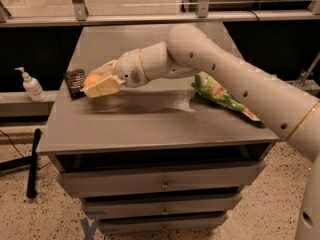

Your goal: Move orange near rxbar chocolate

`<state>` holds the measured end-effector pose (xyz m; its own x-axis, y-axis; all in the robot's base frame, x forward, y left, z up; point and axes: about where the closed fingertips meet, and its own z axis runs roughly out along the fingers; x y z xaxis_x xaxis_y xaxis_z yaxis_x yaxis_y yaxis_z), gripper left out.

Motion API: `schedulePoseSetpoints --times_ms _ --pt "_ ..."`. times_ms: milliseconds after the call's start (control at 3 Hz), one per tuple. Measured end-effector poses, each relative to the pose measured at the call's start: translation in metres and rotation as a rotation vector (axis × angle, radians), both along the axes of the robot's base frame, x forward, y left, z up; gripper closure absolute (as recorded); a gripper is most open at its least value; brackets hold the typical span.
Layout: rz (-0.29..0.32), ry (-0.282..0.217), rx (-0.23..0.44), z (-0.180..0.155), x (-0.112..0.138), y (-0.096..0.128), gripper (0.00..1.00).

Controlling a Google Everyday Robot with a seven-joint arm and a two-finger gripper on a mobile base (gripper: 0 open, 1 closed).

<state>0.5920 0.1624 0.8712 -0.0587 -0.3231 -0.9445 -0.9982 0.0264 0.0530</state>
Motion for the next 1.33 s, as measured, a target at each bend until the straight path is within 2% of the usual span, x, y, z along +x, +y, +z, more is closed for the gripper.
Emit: schedulePoseSetpoints --times_ms 667,1000,1333 --pt "-0.02 -0.02 0.025 -0.017 0.002 0.005 0.13" --pt "-0.027 -0.026 0.028 -0.021 0.003 0.004 0.0" --pt "-0.027 -0.027 0.028 -0.022 0.003 0.004 0.0"
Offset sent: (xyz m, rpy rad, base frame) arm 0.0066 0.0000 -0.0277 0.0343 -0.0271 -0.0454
